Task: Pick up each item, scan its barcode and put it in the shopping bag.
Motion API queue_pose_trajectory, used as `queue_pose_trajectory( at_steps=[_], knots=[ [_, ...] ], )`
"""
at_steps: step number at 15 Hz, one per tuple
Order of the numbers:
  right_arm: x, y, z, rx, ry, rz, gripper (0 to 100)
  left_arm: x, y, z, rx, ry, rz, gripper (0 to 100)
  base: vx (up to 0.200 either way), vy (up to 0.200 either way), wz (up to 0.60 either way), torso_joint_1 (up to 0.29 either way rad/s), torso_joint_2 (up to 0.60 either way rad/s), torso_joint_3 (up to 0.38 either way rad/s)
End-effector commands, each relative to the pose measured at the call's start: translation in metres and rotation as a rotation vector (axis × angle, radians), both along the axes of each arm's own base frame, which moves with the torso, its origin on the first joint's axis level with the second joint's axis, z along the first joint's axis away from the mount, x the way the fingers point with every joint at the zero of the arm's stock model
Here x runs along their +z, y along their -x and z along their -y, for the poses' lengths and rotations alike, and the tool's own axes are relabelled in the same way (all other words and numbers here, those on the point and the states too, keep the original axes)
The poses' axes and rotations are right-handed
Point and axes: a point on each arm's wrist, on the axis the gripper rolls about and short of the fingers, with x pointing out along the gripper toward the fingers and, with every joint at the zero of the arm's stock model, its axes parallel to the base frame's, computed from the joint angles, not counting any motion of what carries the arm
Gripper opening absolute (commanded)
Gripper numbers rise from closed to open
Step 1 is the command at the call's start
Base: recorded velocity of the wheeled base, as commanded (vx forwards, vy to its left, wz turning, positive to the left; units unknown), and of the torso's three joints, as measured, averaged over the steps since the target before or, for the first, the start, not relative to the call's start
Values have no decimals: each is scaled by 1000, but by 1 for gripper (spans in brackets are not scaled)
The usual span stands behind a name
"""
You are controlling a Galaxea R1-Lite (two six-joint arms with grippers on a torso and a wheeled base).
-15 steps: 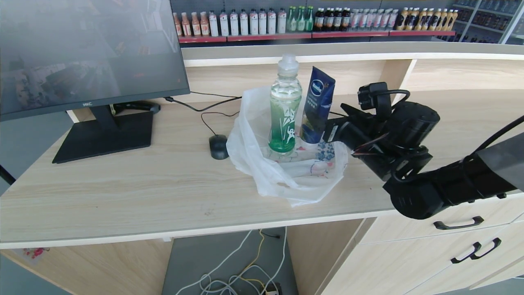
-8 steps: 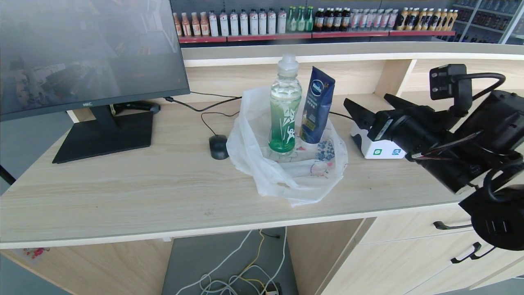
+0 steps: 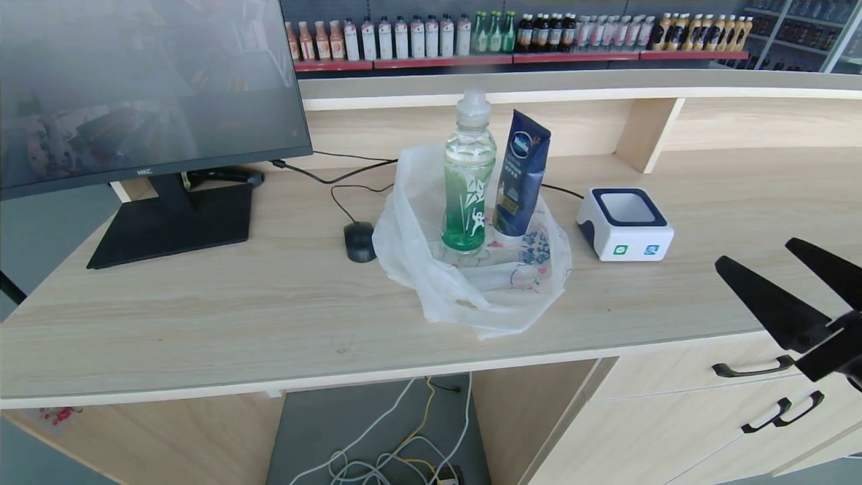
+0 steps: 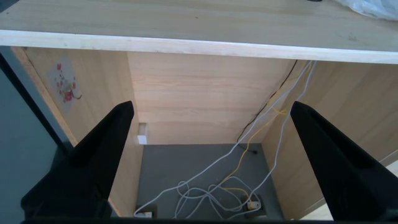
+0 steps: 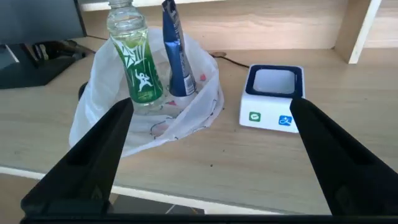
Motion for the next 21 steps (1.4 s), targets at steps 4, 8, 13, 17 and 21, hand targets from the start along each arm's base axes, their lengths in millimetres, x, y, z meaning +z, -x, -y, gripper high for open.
queue_pose_trajectory(
  at_steps=[4,8,13,17,21],
  knots=[
    [-85,131,46,49,80,-135,100,0,0,0,0,0,-2,100,0,0,0,0,0,0],
    [-122,148,52,19,121,-241,100,0,0,0,0,0,-2,100,0,0,0,0,0,0],
    [-119,137,47,-184,129,-398,100,0,0,0,0,0,0,100,0,0,0,0,0,0],
    [-121,146,46,-294,97,-301,100,0,0,0,0,0,0,100,0,0,0,0,0,0],
    [-122,149,45,-324,80,-253,100,0,0,0,0,0,0,100,0,0,0,0,0,0]
  ],
)
